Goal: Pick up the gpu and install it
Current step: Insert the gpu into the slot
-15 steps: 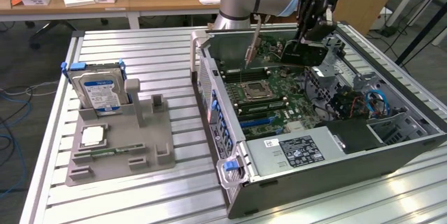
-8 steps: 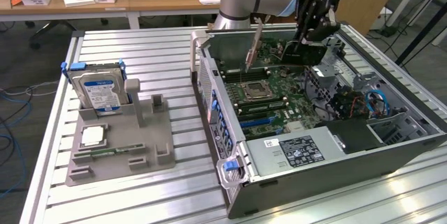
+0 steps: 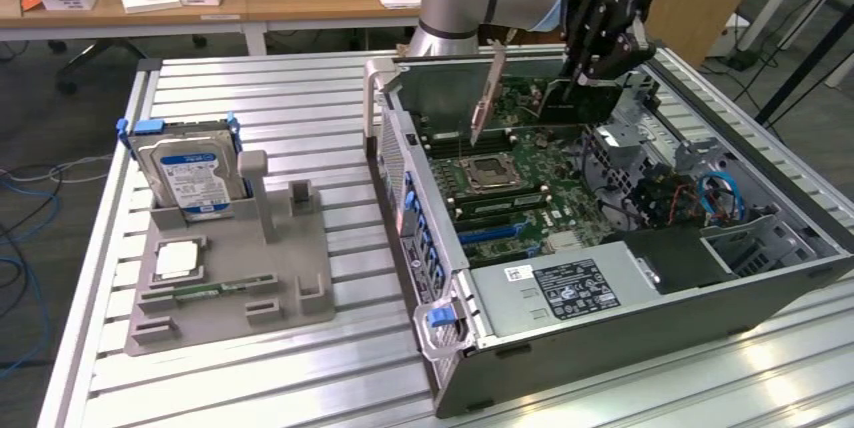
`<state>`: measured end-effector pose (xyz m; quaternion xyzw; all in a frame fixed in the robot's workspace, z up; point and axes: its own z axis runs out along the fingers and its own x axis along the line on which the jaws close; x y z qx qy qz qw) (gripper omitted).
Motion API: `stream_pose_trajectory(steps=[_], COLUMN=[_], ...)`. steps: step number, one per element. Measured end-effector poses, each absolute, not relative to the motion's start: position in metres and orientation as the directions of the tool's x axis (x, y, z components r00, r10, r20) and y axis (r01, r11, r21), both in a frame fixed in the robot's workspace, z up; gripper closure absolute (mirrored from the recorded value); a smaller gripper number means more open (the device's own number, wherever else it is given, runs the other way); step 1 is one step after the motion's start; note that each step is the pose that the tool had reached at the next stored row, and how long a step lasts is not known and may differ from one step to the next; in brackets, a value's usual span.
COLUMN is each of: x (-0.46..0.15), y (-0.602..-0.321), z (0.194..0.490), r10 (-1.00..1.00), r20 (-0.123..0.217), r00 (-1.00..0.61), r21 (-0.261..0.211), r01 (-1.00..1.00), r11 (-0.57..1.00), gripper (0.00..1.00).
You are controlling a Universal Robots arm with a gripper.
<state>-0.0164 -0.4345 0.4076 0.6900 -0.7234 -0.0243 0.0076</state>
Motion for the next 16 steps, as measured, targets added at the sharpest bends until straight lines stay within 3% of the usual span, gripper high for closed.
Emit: stream_pose_trajectory(steps=[16], x=[-0.0163], y=[-0.4345], z=[0.4061], r10=[-1.0], r20=[-0.023], r00=[0.013], r21=[0.046], r01=[-0.999], r11=[-0.014], gripper=[0.74])
